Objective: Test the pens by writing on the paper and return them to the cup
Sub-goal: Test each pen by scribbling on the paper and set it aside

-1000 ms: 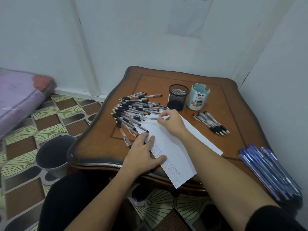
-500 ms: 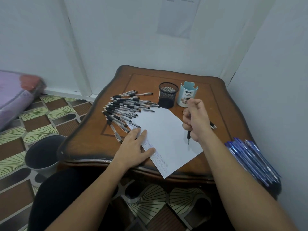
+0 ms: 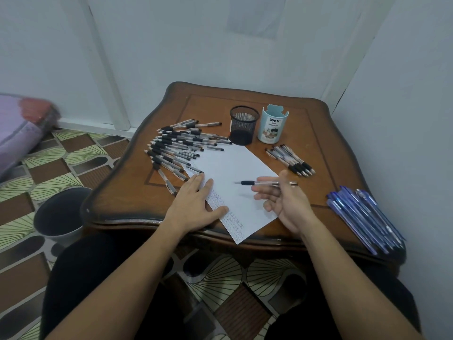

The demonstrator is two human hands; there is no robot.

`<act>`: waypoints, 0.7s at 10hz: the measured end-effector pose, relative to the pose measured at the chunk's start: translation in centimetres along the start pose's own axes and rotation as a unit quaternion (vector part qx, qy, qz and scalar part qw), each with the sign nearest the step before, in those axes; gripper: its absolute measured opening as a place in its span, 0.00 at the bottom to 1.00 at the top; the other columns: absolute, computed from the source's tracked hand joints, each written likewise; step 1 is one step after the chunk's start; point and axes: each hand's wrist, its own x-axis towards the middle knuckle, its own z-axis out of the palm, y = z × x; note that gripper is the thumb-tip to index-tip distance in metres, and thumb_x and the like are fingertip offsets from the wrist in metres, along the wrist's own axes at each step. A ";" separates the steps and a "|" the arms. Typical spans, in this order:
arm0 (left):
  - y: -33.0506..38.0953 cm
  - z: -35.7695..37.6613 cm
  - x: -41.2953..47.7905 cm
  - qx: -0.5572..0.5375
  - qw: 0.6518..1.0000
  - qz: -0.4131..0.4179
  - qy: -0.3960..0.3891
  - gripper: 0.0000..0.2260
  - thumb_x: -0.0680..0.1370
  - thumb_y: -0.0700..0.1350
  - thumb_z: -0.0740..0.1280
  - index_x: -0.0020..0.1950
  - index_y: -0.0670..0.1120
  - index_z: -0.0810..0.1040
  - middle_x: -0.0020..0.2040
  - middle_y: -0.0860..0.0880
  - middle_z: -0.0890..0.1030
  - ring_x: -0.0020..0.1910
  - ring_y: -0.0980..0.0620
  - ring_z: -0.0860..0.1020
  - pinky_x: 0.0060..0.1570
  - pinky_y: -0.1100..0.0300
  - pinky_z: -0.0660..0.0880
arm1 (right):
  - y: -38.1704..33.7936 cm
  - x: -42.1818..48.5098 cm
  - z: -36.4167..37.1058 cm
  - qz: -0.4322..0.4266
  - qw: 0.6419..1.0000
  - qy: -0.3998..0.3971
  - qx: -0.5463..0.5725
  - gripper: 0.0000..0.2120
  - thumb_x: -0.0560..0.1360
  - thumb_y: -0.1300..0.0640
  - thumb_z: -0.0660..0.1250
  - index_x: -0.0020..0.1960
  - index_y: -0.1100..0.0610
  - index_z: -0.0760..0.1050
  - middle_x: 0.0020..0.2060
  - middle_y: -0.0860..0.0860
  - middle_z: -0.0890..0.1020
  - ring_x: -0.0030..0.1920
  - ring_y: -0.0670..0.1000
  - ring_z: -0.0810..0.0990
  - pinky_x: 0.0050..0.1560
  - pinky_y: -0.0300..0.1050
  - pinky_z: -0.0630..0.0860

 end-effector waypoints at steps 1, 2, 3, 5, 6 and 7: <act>0.0 0.1 0.0 -0.001 1.000 0.001 0.004 0.50 0.64 0.77 0.44 0.80 0.50 0.53 0.80 0.47 0.48 0.79 0.50 0.44 0.75 0.54 0.43 | 1.4 -0.8 -0.5 -0.031 0.999 -0.032 -0.016 0.08 0.72 0.56 0.69 0.42 0.60 0.74 0.28 0.53 0.77 0.27 0.50 0.71 0.25 0.37 0.67; 0.0 0.2 0.1 0.004 1.000 0.001 0.010 0.50 0.64 0.77 0.44 0.80 0.50 0.53 0.80 0.47 0.48 0.79 0.50 0.45 0.75 0.53 0.44 | 1.8 -1.9 -0.4 -0.049 0.992 -0.047 -0.106 0.04 0.77 0.60 0.67 0.44 0.57 0.77 0.28 0.54 0.79 0.25 0.49 0.69 0.26 0.37 0.67; -0.1 0.3 0.1 0.005 1.000 0.001 0.015 0.49 0.64 0.77 0.44 0.80 0.52 0.53 0.80 0.46 0.49 0.79 0.49 0.45 0.75 0.53 0.45 | 1.8 -2.7 -0.2 -0.064 0.977 -0.080 -0.187 0.06 0.79 0.65 0.65 0.50 0.62 0.82 0.34 0.51 0.84 0.30 0.42 0.78 0.33 0.34 0.71; -0.2 0.5 0.2 0.004 1.000 0.004 0.025 0.46 0.65 0.76 0.45 0.79 0.53 0.56 0.80 0.45 0.51 0.78 0.48 0.47 0.75 0.51 0.46 | 3.1 -2.9 0.0 -0.072 0.958 -0.054 -0.271 0.08 0.71 0.63 0.72 0.37 0.52 0.84 0.34 0.48 0.84 0.39 0.45 0.78 0.43 0.39 0.72; -0.1 0.6 0.2 0.005 1.000 0.001 0.027 0.47 0.65 0.76 0.45 0.79 0.53 0.57 0.80 0.45 0.52 0.78 0.47 0.47 0.75 0.51 0.47 | 3.4 -3.3 0.2 -0.080 0.954 -0.052 -0.286 0.10 0.72 0.65 0.72 0.38 0.51 0.84 0.35 0.50 0.84 0.38 0.44 0.77 0.41 0.37 0.71; -0.1 0.6 0.2 0.005 1.000 -0.001 0.028 0.47 0.65 0.76 0.45 0.79 0.53 0.57 0.80 0.45 0.52 0.78 0.47 0.48 0.75 0.51 0.48 | 3.5 -3.3 0.2 -0.080 0.948 -0.050 -0.303 0.09 0.71 0.64 0.73 0.37 0.50 0.84 0.36 0.50 0.85 0.39 0.44 0.78 0.41 0.37 0.71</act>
